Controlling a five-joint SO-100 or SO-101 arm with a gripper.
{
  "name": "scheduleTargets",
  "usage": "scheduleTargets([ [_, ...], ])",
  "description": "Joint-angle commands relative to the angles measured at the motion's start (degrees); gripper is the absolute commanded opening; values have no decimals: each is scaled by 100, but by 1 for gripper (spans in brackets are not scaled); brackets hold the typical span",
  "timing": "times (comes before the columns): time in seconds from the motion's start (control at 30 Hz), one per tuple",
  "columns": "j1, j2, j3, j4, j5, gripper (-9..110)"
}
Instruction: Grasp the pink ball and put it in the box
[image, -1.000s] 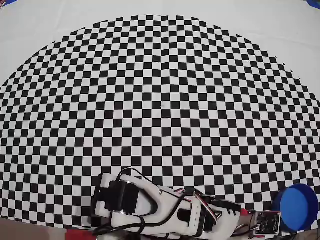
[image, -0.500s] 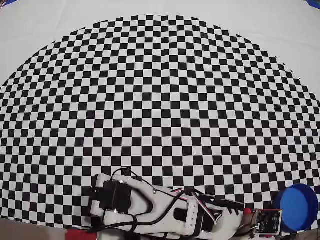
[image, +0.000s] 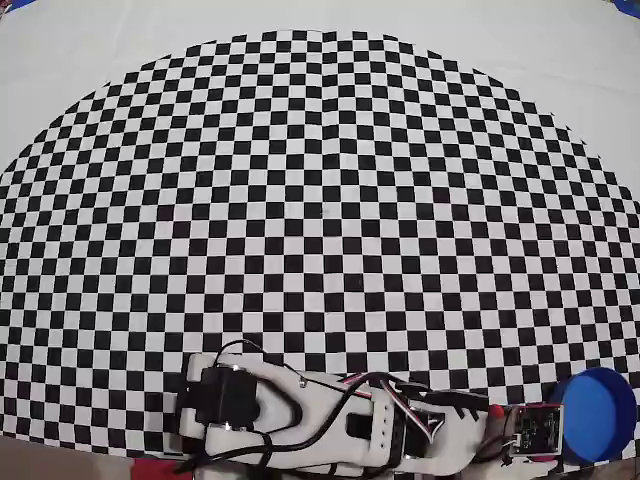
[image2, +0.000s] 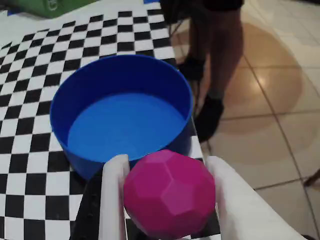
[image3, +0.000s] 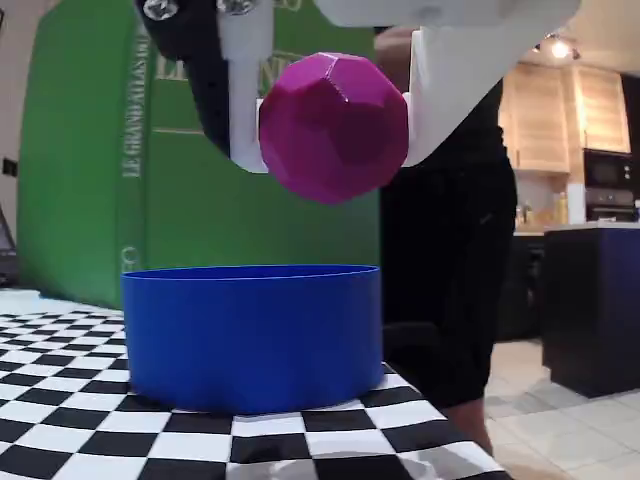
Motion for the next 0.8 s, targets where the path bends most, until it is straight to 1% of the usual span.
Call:
scheduleTargets([
  [0.0, -176, 167, -9, -105, -53, 0],
  [0.33, -677, 176, -97, -105, -53, 0],
  [0.57, -703, 53, -202, -105, -53, 0],
  [0.77, -668, -519, -589, -105, -53, 0],
])
